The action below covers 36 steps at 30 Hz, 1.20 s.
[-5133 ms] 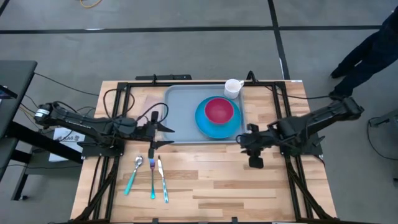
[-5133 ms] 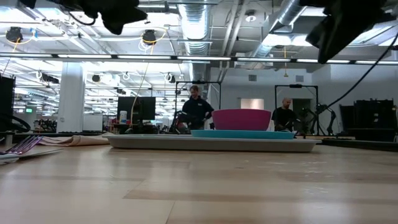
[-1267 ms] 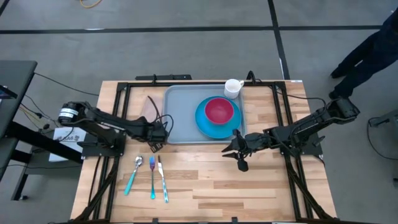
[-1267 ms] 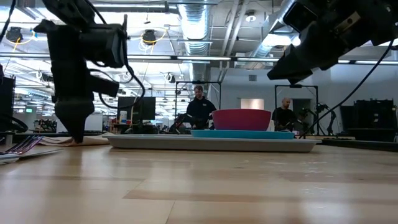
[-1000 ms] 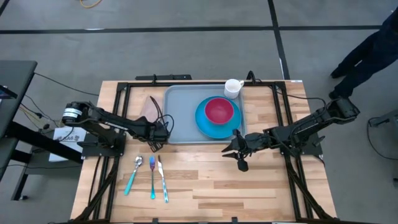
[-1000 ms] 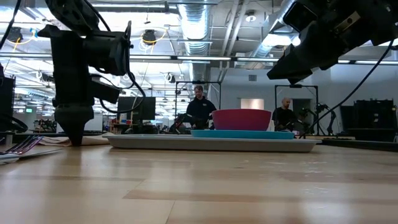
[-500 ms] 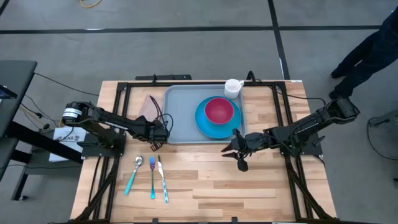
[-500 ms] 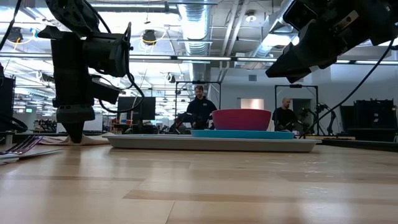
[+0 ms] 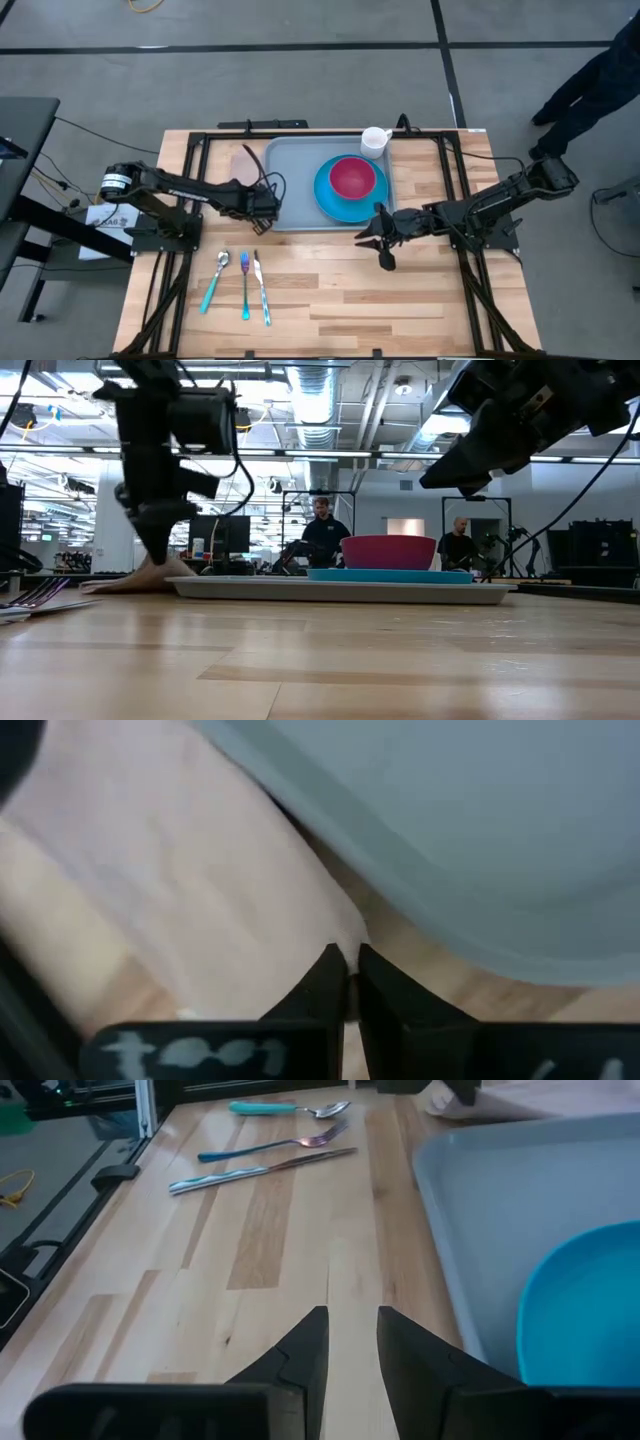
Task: Set up tray
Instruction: Put the napkin on the serving tray to the left of the plate
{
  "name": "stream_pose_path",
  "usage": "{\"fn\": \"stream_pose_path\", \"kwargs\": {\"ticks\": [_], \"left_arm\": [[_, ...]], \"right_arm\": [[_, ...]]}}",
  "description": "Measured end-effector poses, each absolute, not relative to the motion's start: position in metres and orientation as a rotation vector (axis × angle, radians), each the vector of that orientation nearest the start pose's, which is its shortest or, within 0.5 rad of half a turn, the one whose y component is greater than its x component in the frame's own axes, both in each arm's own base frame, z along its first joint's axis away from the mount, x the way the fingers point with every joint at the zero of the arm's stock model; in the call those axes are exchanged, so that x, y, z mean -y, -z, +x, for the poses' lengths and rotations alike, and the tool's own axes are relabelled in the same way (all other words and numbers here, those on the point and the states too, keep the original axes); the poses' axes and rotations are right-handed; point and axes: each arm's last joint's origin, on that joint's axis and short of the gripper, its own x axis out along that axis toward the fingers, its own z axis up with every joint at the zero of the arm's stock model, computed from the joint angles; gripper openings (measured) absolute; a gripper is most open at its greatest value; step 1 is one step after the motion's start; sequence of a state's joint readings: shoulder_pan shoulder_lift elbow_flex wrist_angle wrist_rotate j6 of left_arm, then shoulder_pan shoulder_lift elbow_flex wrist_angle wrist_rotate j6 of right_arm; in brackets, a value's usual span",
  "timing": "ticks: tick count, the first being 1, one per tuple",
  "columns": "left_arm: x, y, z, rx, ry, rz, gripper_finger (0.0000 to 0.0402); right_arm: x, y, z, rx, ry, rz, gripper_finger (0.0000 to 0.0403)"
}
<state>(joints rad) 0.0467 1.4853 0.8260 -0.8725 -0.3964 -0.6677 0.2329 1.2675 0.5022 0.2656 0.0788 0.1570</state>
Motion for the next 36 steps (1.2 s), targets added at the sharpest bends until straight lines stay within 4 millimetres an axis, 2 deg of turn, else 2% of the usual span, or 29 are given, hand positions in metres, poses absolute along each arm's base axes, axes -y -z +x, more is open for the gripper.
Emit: {"fn": "stream_pose_path", "kwargs": {"ticks": [4,8,19,23,31,36], "left_arm": [[-0.03,-0.187,0.234,-1.32,-0.91,-0.227,0.0],[-0.036,-0.199,0.247,-1.249,-0.845,-0.256,0.0],[-0.05,-0.203,0.276,-1.035,-0.653,-0.324,0.0],[-0.052,-0.195,0.287,-1.016,-0.582,-0.331,0.0],[-0.048,-0.15,0.306,-1.141,-0.481,-0.326,0.0],[-0.04,-0.144,0.322,-1.15,-0.438,-0.276,0.0]], "right_arm": [[-0.054,-0.183,0.238,-0.498,-0.112,0.077,0.0082],[-0.054,-0.183,0.238,-0.497,-0.112,0.077,0.0082],[-0.054,-0.185,0.24,-0.473,-0.117,0.073,0.0082],[-0.055,-0.186,0.24,-0.467,-0.117,0.074,0.0082],[-0.055,-0.193,0.243,-0.446,-0.123,0.051,0.0082],[-0.051,-0.198,0.247,-0.43,-0.113,0.042,0.0082]]}}
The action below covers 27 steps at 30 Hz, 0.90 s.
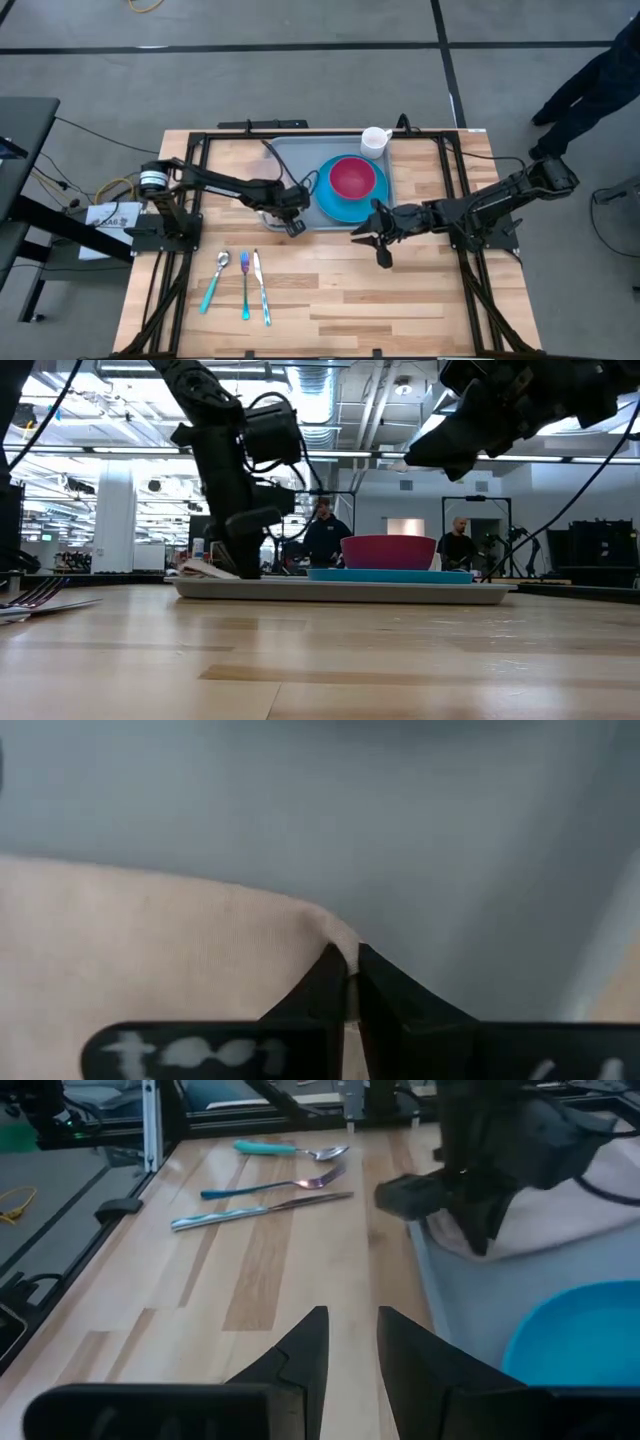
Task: Set up tray
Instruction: Put the napkin on the serving tray to the left of the plate
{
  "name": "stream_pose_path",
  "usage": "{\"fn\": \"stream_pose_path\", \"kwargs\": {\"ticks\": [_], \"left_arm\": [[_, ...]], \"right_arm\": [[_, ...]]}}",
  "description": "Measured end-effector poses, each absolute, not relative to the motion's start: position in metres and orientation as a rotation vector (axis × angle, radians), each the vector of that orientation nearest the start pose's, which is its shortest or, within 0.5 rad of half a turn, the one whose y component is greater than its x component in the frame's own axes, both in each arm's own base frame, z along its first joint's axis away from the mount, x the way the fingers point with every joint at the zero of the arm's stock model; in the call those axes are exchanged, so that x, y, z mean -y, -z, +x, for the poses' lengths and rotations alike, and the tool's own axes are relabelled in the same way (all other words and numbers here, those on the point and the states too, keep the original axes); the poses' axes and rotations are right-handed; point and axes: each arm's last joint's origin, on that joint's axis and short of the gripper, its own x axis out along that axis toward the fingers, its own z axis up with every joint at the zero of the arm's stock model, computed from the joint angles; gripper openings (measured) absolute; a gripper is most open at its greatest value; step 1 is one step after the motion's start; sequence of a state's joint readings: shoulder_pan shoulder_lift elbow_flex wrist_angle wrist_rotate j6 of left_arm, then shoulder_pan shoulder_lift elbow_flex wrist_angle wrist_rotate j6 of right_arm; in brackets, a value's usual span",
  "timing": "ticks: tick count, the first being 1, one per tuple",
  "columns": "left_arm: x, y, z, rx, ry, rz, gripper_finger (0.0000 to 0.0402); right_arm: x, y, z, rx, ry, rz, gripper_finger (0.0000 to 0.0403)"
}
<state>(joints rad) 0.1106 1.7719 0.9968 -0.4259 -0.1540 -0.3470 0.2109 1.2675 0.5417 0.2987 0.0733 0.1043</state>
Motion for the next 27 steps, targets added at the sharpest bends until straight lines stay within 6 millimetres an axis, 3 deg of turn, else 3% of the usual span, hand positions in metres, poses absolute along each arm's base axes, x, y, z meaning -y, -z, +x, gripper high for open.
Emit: {"fn": "stream_pose_path", "kwargs": {"ticks": [7,16,21,27], "left_arm": [[-0.034,-0.159,0.34,-1.106,-0.373,-0.184,0.0],[-0.036,-0.16,0.338,-1.131,-0.4,-0.148,0.0008],[-0.036,-0.16,0.339,-1.133,-0.369,-0.171,0.0049],[-0.036,-0.16,0.338,-1.134,-0.36,-0.182,0.0132]], "right_arm": [[-0.042,-0.197,0.249,-0.443,-0.106,0.055,0.0082],[-0.041,-0.197,0.249,-0.449,-0.102,0.059,0.0082],[-0.041,-0.196,0.248,-0.459,-0.1,0.063,0.0082],[-0.041,-0.195,0.248,-0.465,-0.112,0.067,0.0082]]}}
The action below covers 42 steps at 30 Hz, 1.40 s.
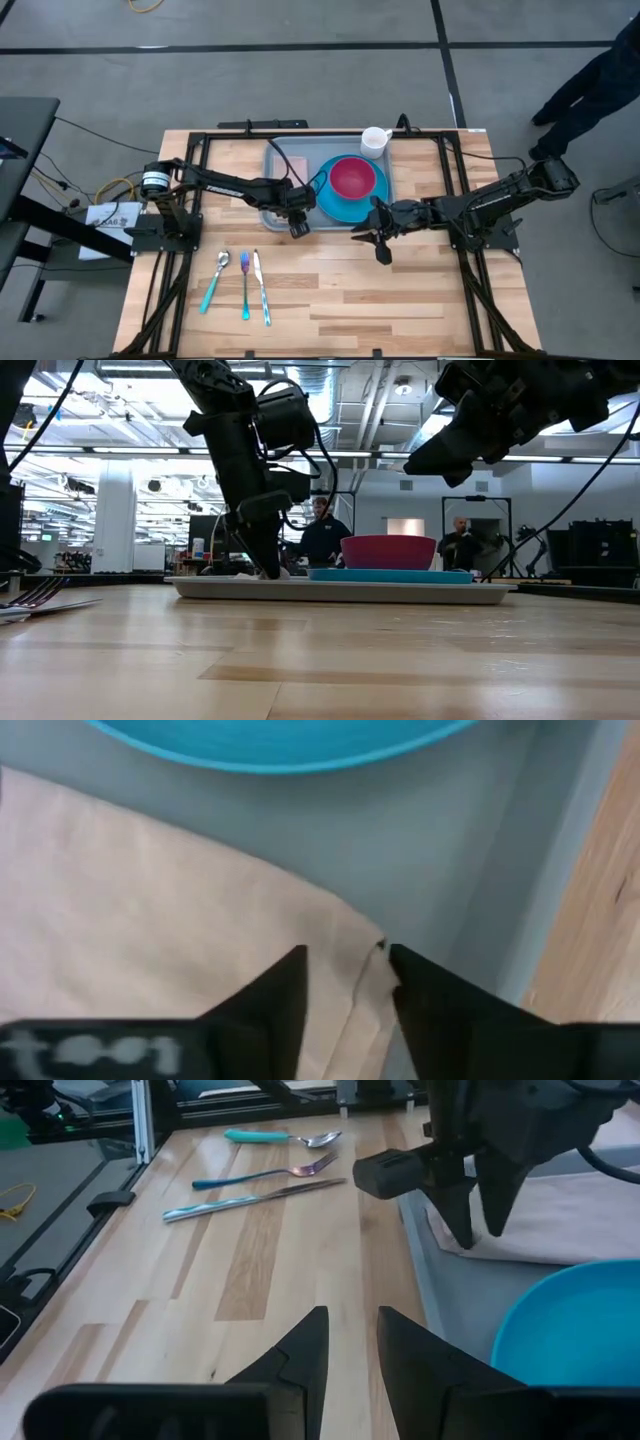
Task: Set up tray
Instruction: Put the napkin on the serving tray to the left of the plate, then put the fork on the napkin on the serving tray
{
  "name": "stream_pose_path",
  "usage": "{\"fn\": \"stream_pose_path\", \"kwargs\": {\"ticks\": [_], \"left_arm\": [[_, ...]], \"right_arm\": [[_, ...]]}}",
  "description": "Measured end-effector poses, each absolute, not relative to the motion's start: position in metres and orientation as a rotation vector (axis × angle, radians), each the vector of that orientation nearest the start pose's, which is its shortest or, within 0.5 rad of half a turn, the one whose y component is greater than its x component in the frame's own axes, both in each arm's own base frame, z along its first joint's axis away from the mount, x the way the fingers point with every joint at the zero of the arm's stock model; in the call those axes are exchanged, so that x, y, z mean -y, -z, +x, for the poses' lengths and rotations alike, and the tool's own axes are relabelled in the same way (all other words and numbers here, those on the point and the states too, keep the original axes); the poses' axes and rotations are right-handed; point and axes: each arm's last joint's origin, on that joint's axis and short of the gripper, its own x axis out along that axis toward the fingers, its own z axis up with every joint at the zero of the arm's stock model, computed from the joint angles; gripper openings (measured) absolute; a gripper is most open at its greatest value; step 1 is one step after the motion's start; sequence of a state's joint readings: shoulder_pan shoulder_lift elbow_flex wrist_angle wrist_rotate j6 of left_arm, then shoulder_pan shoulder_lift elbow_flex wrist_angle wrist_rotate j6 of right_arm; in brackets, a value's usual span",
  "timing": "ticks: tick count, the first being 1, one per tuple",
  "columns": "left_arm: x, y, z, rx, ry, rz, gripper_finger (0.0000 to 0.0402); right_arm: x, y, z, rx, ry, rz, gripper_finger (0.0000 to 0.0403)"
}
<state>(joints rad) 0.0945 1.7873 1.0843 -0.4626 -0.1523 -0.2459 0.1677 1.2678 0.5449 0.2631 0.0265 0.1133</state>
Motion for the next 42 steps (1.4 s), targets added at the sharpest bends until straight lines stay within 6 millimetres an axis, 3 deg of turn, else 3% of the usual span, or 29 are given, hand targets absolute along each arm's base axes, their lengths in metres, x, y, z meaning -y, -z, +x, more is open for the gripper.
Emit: {"fn": "stream_pose_path", "kwargs": {"ticks": [5,11,15,20,24,30,34,42], "left_arm": [[-0.035,-0.168,0.337,-1.115,-0.344,-0.166,0.0185],[-0.037,-0.208,0.325,-0.979,-0.401,-0.123,0.0205],[-0.027,-0.234,0.304,-0.864,-0.38,-0.109,0.0206],[-0.011,-0.254,0.259,-0.669,-0.313,-0.089,0.0206],[0.001,-0.249,0.219,-0.533,-0.249,-0.11,0.0206],[0.013,-0.231,0.173,-0.374,-0.207,-0.212,0.0206],[0.023,-0.219,0.154,-0.331,-0.174,-0.246,0.0206],[0.039,-0.225,0.131,-0.182,-0.097,-0.095,0.0206]], "right_arm": [[-0.041,-0.193,0.247,-0.493,-0.112,0.064,0.0082],[-0.041,-0.191,0.246,-0.518,-0.11,0.07,0.0082],[-0.043,-0.191,0.245,-0.521,-0.117,0.069,0.0082],[-0.048,-0.186,0.241,-0.585,-0.163,0.067,0.0082],[-0.054,-0.184,0.238,-0.62,-0.217,0.098,0.0082],[-0.064,-0.184,0.232,-0.646,-0.259,0.086,0.0082],[-0.07,-0.195,0.224,-0.613,-0.289,0.097,0.0082],[-0.073,-0.221,0.202,-0.523,-0.293,0.073,0.0082]]}}
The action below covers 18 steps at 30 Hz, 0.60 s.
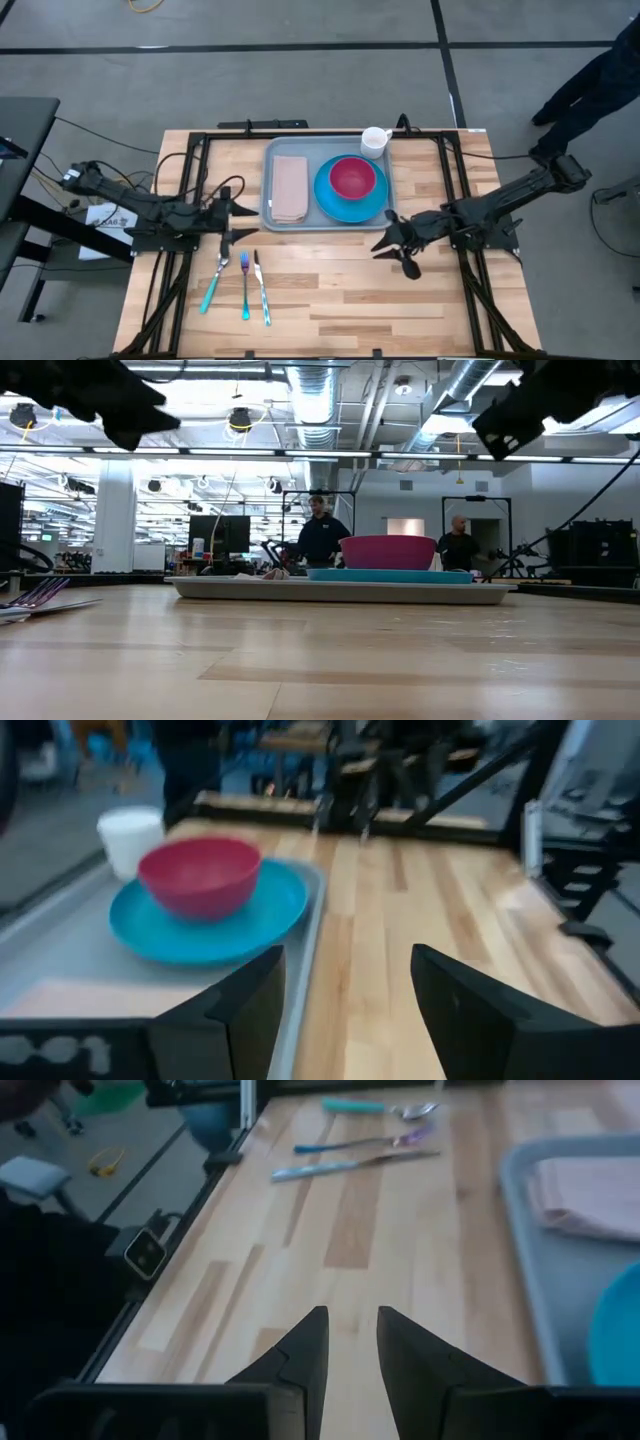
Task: Set up tray
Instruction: Put the fork on the napkin on the serving tray
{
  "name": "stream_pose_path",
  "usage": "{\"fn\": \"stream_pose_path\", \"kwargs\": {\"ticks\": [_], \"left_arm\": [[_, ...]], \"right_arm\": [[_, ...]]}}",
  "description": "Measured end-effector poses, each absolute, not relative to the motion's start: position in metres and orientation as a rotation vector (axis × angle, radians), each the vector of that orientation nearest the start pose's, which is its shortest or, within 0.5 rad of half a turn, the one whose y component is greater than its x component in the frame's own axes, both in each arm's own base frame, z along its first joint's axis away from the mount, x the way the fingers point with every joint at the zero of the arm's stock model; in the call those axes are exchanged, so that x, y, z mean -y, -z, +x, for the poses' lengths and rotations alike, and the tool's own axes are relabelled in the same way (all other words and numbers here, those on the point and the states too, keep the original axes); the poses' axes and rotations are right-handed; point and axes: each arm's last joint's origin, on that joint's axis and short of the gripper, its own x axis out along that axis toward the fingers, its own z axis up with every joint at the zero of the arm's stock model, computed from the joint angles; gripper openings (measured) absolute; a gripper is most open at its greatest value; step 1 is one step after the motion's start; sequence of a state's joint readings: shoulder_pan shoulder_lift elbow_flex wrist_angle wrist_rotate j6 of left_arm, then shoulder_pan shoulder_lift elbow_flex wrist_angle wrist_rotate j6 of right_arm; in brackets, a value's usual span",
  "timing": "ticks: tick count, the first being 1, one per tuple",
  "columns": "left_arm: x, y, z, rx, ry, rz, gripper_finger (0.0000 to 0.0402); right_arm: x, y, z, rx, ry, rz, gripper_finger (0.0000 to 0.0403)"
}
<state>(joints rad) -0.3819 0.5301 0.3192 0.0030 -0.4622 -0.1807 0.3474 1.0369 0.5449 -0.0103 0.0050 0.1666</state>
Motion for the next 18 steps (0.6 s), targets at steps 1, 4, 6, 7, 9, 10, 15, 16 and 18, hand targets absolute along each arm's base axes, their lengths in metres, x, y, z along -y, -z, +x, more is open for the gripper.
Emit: {"fn": "stream_pose_path", "kwargs": {"ticks": [1,4,6,7,9,10,15,16,18], "left_arm": [[0.04,-0.224,0.128,-0.16,-0.086,-0.08,0.0206],[0.04,-0.216,0.12,-0.118,-0.06,-0.057,0.0206],[0.039,-0.209,0.115,-0.094,-0.049,-0.063,0.0206],[0.038,-0.205,0.113,-0.089,-0.045,-0.063,0.0206],[0.036,-0.198,0.109,-0.075,-0.021,-0.074,0.0206],[0.036,-0.195,0.107,-0.069,-0.008,-0.081,0.0206],[0.034,-0.173,0.1,-0.085,0.048,-0.128,0.0206],[0.034,-0.168,0.099,-0.112,0.048,-0.142,0.0206],[0.033,-0.166,0.097,-0.12,0.054,-0.179,0.0206]], "right_arm": [[-0.072,-0.225,0.199,-0.512,-0.291,0.07,0.0082],[-0.068,-0.234,0.192,-0.463,-0.264,0.069,0.0082],[-0.066,-0.24,0.188,-0.432,-0.253,0.07,0.0082],[-0.064,-0.243,0.186,-0.418,-0.251,0.074,0.0082],[-0.063,-0.247,0.183,-0.391,-0.247,0.087,0.0082],[-0.062,-0.249,0.182,-0.382,-0.24,0.094,0.0082],[-0.06,-0.247,0.182,-0.362,-0.159,0.17,0.0082],[-0.059,-0.246,0.184,-0.367,-0.149,0.183,0.0082],[-0.06,-0.244,0.191,-0.351,-0.14,0.208,0.0082]]}}
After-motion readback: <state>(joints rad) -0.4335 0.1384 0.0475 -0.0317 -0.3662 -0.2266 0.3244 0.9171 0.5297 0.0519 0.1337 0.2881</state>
